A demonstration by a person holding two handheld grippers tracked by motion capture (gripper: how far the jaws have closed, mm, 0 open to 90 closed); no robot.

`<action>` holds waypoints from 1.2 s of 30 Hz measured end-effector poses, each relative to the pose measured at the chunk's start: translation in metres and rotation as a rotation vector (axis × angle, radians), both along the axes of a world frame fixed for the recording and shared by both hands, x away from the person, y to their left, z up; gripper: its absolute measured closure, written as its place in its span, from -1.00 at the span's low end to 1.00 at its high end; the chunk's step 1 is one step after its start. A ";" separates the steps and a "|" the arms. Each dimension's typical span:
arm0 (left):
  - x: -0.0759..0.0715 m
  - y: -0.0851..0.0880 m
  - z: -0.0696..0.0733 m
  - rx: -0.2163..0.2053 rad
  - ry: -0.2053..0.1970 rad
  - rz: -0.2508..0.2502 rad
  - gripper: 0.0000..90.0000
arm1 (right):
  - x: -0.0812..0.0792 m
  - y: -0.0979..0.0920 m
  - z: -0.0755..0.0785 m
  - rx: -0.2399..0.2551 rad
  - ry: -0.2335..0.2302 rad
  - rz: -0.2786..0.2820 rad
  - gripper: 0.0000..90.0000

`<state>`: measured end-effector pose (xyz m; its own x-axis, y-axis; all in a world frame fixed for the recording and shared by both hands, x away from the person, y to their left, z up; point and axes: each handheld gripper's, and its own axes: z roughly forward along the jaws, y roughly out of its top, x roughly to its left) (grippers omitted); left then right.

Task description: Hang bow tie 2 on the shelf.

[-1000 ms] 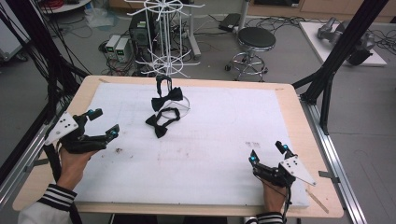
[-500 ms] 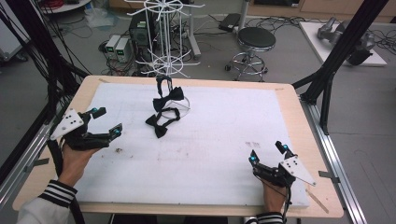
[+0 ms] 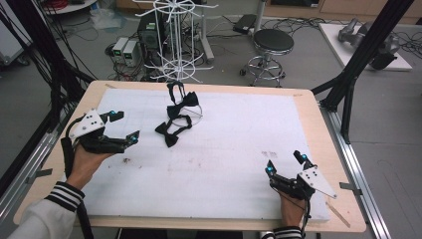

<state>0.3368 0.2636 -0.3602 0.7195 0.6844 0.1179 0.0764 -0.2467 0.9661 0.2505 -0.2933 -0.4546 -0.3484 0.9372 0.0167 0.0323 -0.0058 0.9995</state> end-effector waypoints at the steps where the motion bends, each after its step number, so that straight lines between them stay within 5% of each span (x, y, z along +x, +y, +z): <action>1: 0.002 -0.001 0.000 0.009 0.005 -0.006 -0.70 | 0.000 0.000 0.000 0.000 0.000 0.000 -0.93; 22: 0.033 -0.026 0.007 0.222 0.083 -0.134 -0.68 | 0.000 -0.001 0.000 0.009 0.000 0.003 -0.93; 36: 0.064 -0.049 0.002 0.352 0.182 -0.231 -0.64 | 0.000 -0.002 0.000 0.017 -0.002 0.005 -0.93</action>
<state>0.4009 0.2145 -0.3584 0.8790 0.4447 0.1718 0.1419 -0.5881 0.7962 0.2508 -0.2950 -0.4548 -0.3530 0.9351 0.0317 0.0305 -0.0223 0.9993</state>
